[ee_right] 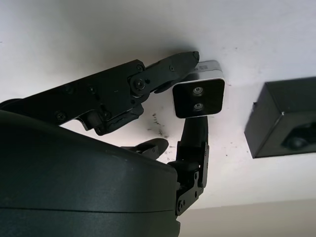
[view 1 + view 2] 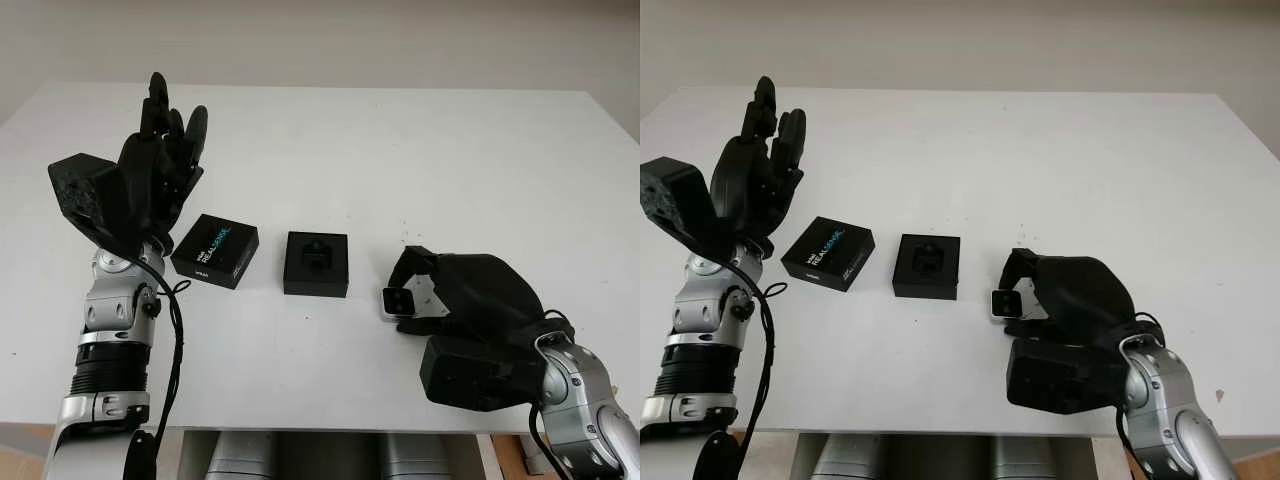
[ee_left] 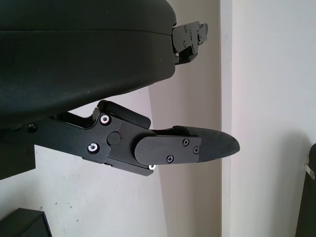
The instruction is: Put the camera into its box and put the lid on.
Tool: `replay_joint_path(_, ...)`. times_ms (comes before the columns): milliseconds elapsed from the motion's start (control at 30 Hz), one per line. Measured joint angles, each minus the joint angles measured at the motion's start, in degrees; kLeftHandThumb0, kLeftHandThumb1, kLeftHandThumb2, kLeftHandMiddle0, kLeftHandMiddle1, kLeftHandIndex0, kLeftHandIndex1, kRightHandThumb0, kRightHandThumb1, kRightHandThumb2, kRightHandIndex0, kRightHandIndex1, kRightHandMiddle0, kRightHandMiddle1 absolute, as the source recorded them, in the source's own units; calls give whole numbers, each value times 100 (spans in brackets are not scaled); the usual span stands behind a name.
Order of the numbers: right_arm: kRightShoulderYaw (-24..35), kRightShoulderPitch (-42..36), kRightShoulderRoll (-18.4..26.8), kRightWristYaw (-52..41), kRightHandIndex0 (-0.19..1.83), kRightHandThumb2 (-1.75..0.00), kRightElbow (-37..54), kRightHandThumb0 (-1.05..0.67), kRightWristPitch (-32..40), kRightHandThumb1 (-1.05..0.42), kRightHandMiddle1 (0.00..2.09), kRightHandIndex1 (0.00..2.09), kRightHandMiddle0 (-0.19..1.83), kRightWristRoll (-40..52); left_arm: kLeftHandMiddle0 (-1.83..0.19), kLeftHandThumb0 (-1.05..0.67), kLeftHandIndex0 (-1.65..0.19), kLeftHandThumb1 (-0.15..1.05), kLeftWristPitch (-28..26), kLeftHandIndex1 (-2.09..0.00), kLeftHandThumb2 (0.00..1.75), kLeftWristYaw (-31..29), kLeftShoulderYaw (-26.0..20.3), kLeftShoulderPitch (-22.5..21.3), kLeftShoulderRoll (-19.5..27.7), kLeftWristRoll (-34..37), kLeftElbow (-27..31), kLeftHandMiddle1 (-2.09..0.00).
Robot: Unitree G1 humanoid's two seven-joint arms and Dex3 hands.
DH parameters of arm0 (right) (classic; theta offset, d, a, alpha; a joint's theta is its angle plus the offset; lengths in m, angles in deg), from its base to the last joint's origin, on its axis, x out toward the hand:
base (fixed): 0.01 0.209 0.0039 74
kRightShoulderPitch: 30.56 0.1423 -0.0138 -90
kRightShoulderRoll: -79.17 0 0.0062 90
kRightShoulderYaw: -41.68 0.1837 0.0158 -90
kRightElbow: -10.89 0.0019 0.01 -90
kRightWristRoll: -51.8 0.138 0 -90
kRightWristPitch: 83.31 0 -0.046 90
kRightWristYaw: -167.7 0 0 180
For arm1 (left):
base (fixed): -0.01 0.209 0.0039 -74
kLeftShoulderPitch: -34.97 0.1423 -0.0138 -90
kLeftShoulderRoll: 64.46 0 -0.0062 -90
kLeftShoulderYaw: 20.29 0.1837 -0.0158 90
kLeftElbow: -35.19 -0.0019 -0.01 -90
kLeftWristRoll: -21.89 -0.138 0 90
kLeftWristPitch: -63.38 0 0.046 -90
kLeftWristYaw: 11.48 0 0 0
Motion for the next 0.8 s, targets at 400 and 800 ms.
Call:
replay_joint_path(400, 381, 132, -320, 430, 43, -6, -704, -30, -468, -97, 162, 7, 30, 1381, 19, -65, 18, 105, 1, -4, 41, -32, -2, 30, 1, 4, 5, -4)
replay_joint_path(800, 497, 289, -405, 491, 40, -5, -888, -29, -439, -96, 163, 5, 31, 1845, 19, -66, 19, 105, 0, -2, 40, -49, -2, 31, 3, 3, 5, 0)
